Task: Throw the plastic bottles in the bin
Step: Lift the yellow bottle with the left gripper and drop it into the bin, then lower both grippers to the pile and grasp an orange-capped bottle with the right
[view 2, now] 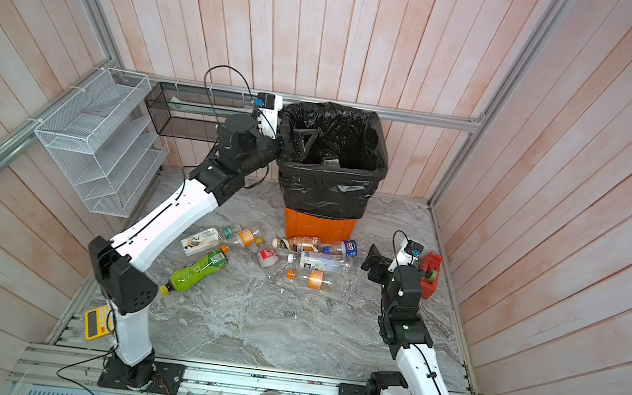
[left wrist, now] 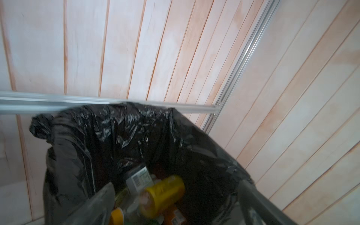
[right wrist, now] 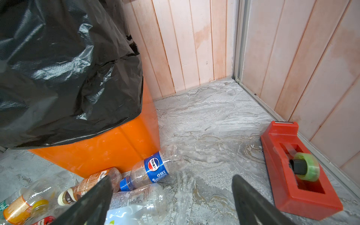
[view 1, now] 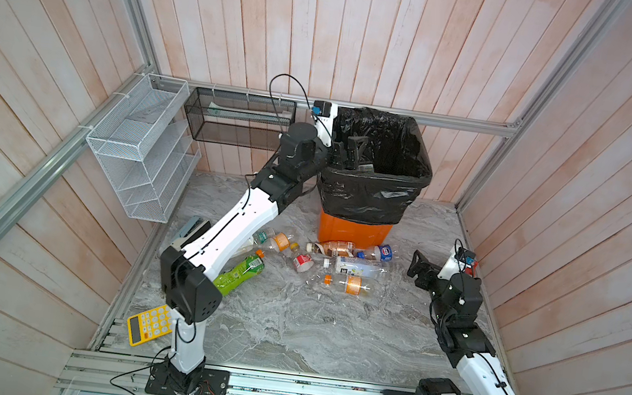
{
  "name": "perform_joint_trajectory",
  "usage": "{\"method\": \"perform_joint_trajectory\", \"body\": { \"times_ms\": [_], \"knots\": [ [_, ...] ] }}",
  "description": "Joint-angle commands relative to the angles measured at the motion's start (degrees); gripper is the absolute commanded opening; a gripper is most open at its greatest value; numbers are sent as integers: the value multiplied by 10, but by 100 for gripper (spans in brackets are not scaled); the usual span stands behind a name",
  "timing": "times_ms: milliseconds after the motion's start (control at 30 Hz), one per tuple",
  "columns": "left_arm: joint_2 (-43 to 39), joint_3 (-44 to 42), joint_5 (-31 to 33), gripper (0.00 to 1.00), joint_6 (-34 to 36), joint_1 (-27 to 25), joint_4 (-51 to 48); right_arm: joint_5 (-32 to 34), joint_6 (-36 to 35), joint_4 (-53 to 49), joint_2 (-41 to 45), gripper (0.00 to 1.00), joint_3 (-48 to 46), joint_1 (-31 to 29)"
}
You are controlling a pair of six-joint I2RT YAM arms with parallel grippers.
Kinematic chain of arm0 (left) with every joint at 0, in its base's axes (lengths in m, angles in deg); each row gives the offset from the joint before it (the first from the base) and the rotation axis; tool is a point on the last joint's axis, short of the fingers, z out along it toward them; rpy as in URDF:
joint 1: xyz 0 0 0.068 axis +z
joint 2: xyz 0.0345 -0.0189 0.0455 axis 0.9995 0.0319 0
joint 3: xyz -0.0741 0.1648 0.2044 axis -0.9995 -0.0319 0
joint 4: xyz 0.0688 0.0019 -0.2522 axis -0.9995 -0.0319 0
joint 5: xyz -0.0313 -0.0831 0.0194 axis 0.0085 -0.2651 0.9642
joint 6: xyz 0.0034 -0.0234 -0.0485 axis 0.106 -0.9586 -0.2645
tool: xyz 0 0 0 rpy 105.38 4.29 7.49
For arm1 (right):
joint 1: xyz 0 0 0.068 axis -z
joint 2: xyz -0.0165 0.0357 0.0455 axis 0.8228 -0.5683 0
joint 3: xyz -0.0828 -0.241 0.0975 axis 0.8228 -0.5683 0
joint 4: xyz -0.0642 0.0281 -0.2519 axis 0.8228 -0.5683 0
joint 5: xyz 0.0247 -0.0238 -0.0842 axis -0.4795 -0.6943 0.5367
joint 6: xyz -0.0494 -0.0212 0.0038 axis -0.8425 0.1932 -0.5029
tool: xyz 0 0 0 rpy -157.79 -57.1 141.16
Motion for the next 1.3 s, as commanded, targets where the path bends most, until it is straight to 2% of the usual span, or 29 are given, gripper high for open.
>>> {"method": "perform_joint_trajectory", "body": {
  "times_ms": [0, 100, 233, 500, 800, 1000, 1267],
  "knots": [
    [-66, -70, 36, 100, 54, -28, 115, -18, 7, -5, -13, 96, -3, 2],
    [-115, -144, 46, 100, 90, -46, 148, -41, 6, -2, -34, 96, -4, 2],
    [-175, -243, 32, 100, 97, -50, 180, -83, -9, -2, -66, 97, 5, 2],
    [-303, -461, 81, 99, 101, -52, 196, -172, -42, -4, -132, 95, 31, -15],
    [-392, -647, 132, 100, 47, -51, 182, -137, -140, -78, -236, 93, 109, -114],
    [-447, -722, 172, 100, -1, -38, 149, -106, -213, -121, -278, 91, 145, -173],
    [-515, -803, 186, 100, -67, 14, 104, -98, -253, -146, -299, 91, 155, -216]
  ]
}}
